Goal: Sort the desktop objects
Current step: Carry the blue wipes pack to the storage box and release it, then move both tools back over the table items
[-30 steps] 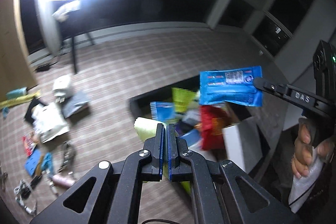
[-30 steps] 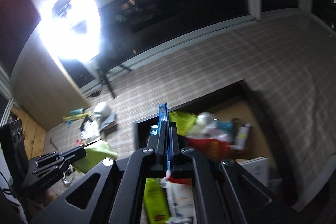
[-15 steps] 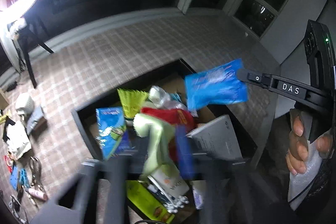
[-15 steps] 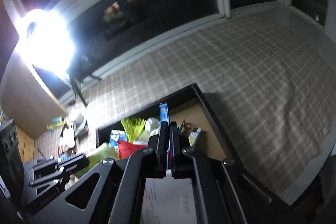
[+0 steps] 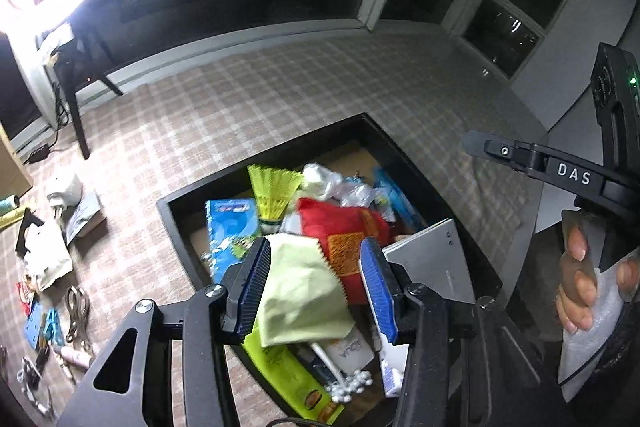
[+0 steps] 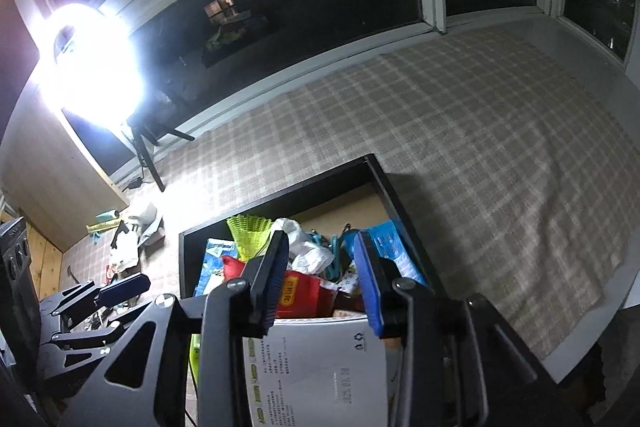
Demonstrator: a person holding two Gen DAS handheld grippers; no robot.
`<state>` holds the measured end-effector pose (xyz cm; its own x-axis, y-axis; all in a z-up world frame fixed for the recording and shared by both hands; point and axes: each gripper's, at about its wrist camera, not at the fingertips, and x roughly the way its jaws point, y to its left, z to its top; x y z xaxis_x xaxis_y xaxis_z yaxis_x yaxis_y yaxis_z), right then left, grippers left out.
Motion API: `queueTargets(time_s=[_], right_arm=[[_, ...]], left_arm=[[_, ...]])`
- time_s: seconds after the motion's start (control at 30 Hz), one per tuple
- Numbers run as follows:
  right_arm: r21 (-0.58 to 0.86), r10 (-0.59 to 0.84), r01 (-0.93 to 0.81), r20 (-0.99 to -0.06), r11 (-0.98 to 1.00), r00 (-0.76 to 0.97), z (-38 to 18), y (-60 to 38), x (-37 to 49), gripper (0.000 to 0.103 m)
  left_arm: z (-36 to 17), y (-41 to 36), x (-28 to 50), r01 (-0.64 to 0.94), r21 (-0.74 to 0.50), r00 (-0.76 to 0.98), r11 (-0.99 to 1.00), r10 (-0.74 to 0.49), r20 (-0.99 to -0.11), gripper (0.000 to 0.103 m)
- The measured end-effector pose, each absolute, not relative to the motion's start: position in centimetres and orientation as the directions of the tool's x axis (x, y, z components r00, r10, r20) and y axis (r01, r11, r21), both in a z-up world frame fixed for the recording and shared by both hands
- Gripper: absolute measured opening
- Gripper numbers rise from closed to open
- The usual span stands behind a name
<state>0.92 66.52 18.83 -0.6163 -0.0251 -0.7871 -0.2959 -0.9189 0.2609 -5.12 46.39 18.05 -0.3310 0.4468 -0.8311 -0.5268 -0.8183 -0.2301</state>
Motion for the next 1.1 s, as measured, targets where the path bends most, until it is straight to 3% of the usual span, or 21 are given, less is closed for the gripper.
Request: queueTargets(time_s=[0.43,1.1], right_arm=[[0.254,-0.103,-0.178,-0.8,-0.951,-0.592,17.5,60.4,0.0,0.036],[0.114,-0.218,0.227,-0.831,-0.967,-0.511,14.4,40.6,-2.2,0.036]], left_arm=[[16.2,38.9,-3.8,-0.416,-0.197,-0.378,-0.888,0.365,-0.851,0.045],[12.0,15.4,-1.0,0.009,-0.179,-0.432,-0.984,0.157,-0.888,0.045]])
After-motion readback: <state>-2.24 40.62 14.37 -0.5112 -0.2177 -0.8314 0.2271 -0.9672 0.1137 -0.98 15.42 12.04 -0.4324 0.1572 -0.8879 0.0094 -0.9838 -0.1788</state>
